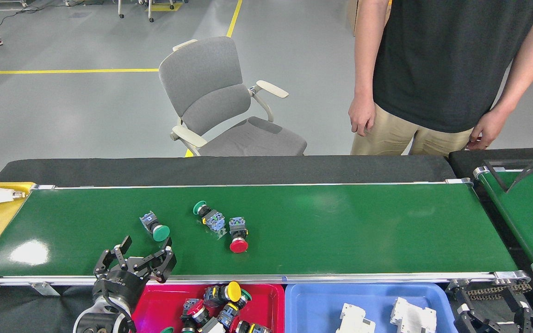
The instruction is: Pick switch part from conveyor to tray
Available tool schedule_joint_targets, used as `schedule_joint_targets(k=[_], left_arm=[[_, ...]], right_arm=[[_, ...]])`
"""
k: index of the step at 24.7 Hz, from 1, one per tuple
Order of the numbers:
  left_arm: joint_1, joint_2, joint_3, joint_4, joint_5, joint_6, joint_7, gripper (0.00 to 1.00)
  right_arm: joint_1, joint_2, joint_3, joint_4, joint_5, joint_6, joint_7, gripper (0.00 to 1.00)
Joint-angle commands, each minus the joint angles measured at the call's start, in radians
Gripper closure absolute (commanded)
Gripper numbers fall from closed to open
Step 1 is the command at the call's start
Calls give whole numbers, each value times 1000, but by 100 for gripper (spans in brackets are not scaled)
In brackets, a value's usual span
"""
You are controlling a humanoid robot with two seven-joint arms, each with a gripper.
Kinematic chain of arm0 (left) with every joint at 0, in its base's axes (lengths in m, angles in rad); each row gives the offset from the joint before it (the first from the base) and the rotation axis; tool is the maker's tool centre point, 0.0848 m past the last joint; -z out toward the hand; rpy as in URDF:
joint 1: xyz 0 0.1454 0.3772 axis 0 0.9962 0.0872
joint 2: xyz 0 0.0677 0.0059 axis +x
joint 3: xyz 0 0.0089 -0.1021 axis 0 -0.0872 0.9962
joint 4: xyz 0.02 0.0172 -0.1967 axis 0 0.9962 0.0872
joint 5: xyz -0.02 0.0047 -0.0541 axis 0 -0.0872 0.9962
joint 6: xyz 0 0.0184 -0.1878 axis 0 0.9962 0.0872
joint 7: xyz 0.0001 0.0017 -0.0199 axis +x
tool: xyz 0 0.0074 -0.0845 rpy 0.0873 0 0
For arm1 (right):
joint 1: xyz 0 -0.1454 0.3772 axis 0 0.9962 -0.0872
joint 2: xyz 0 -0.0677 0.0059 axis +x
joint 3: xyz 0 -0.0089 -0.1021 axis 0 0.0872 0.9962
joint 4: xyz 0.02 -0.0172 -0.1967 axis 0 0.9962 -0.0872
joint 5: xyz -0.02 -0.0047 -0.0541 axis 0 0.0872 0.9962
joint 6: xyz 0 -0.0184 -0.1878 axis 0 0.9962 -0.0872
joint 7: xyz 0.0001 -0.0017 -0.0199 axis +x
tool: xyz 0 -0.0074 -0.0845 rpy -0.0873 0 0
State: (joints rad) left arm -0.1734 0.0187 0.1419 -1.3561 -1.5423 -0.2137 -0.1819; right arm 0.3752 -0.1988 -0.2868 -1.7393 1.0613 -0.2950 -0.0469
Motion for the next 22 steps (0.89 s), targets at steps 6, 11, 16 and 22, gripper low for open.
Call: schedule_joint_targets(k=[6,11,16,22], left_arm=[[-166,40,5,206,-2,59,4,0],[-258,86,5,371,5,146,10,12],[-224,92,1,371,93,120,42,78],[-152,95,4,273,125,-7,64,91]], right_arm=[[-21,-1,-6,4,-3,-3,-1,0],[-39,16,-5,12,-3,0,1,0],[-36,21,-9,18,-3,7,-1,0],[-35,22,-37,18,-3,8,-1,0]])
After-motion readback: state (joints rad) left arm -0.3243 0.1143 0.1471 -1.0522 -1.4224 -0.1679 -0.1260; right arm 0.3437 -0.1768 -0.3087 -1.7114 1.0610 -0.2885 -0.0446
